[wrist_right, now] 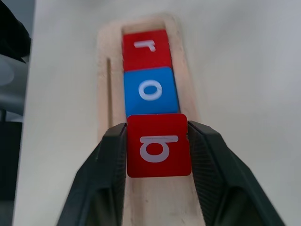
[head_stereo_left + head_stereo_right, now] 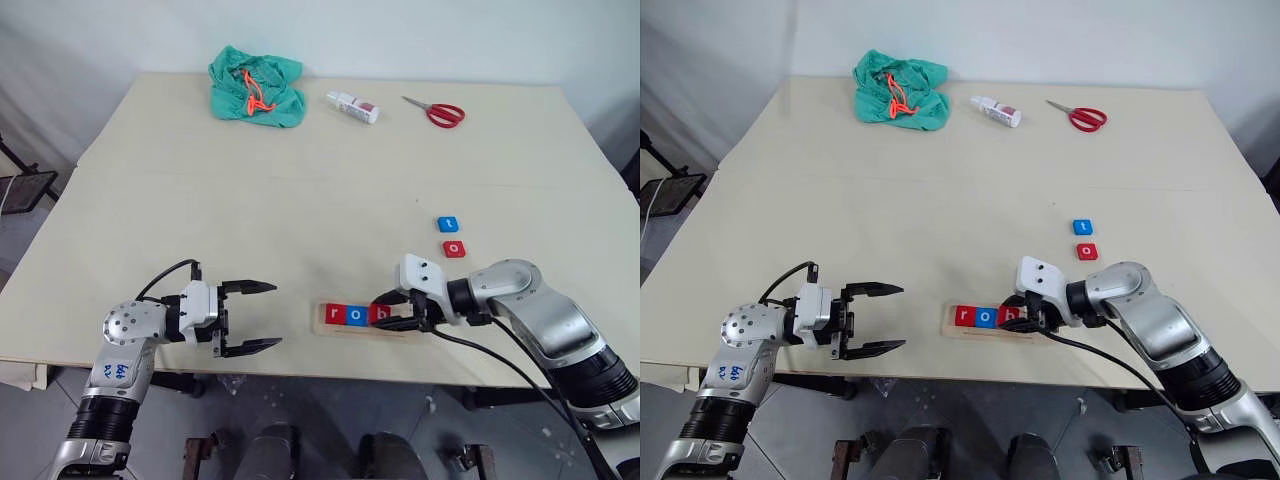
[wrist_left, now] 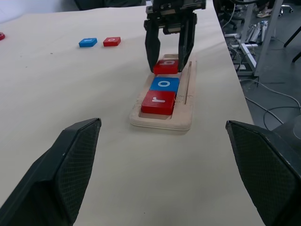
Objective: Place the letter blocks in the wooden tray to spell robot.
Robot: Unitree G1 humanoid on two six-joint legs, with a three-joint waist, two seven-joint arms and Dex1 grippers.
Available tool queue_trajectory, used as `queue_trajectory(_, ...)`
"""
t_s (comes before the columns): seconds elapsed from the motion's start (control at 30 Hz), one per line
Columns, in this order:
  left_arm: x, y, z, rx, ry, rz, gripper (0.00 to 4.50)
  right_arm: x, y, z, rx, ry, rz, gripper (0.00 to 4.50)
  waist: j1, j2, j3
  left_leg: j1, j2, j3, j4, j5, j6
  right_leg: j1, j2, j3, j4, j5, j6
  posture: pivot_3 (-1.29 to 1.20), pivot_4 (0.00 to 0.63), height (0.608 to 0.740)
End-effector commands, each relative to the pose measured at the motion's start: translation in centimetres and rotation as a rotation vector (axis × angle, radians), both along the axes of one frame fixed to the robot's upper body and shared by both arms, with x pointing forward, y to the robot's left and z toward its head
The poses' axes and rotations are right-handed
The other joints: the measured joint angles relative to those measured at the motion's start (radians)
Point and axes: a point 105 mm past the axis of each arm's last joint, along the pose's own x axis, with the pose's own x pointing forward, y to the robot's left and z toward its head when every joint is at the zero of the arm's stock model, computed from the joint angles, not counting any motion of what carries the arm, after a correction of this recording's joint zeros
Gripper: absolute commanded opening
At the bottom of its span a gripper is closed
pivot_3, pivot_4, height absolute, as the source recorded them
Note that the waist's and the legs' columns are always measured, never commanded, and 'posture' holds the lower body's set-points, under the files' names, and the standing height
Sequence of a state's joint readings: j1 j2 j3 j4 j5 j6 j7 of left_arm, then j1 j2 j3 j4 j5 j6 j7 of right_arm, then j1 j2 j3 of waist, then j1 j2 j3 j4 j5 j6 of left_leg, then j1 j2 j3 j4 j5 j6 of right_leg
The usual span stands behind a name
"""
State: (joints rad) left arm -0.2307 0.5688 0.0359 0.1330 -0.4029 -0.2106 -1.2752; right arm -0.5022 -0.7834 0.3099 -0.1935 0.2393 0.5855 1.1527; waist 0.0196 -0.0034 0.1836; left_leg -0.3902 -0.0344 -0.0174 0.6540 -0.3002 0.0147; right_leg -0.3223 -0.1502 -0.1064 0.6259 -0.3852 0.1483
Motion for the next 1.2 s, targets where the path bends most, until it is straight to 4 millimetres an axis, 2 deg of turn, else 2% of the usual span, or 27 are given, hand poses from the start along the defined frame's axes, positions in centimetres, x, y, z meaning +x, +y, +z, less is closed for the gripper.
queue_trajectory(0.03,0.0,0.2,0.8,-0.008,-0.042,0.006,4.50,0.2,0.5,0.9,0.017,-0.041,0.014,3.52,0.000,0.000,0.000,0.000,0.000,0.000,0.000,0.000,0.000,0.000,0.000,0.000,0.000,0.000,0.000,0.00,0.150,0.740)
queue_trajectory(0.13,0.2,0.0,0.8,-0.012,-0.043,0.007,4.50,-0.3,0.7,2.4,0.063,-0.052,0.023,4.45,0.000,0.000,0.000,0.000,0.000,0.000,0.000,0.000,0.000,0.000,0.000,0.000,0.000,0.000,0.000,0.00,0.150,0.740)
queue_trajectory(0.2,0.3,-0.1,0.8,-0.014,-0.044,0.008,4.50,-0.7,0.3,3.4,0.091,-0.051,0.013,4.45,0.000,0.000,0.000,0.000,0.000,0.000,0.000,0.000,0.000,0.000,0.000,0.000,0.000,0.000,0.000,0.00,0.150,0.740)
queue_trajectory(0.33,0.5,-0.1,0.7,-0.017,-0.043,0.008,4.50,-0.5,-1.0,4.0,0.105,-0.066,-0.063,4.45,0.003,0.000,0.000,0.000,0.000,0.000,0.000,0.000,0.000,0.000,0.000,0.000,0.000,0.000,0.000,0.00,0.150,0.740)
queue_trajectory(0.43,0.6,-0.3,0.7,-0.021,-0.043,0.006,4.50,-1.0,-2.9,3.7,0.072,-0.062,-0.102,3.85,0.007,0.000,0.000,0.000,-0.001,0.000,0.000,0.000,0.000,0.000,0.000,0.000,0.000,0.000,0.000,0.00,0.150,0.740)
queue_trajectory(0.53,0.7,-0.4,0.8,-0.023,-0.045,0.002,4.50,-1.2,-4.0,3.0,0.039,-0.053,-0.135,2.85,0.004,0.000,0.000,0.000,-0.001,0.000,0.000,0.000,0.000,0.000,0.000,0.000,0.000,0.000,0.000,0.00,0.150,0.740)
queue_trajectory(0.8,0.9,-0.3,0.9,-0.022,-0.051,0.003,4.50,-1.3,-3.2,1.6,0.031,-0.019,-0.129,0.09,-0.005,0.000,0.000,0.000,0.001,0.001,-0.001,0.000,0.000,0.000,0.000,0.000,0.000,0.000,0.000,0.00,0.150,0.740)
queue_trajectory(1.0,0.6,-0.2,0.9,-0.024,-0.052,0.016,4.50,-1.3,-2.1,0.3,0.022,0.013,-0.094,0.04,-0.005,0.000,0.000,0.000,0.000,0.000,0.000,0.000,0.000,0.000,0.000,0.000,0.000,0.000,0.000,0.00,0.150,0.740)
queue_trajectory(1.2,0.3,0.2,0.9,-0.021,-0.049,0.036,4.50,-0.9,-1.2,0.2,0.039,0.015,-0.059,0.04,-0.005,0.000,0.000,0.000,0.000,0.000,0.000,0.000,0.000,0.000,0.000,0.000,0.000,0.000,0.000,0.00,0.150,0.740)
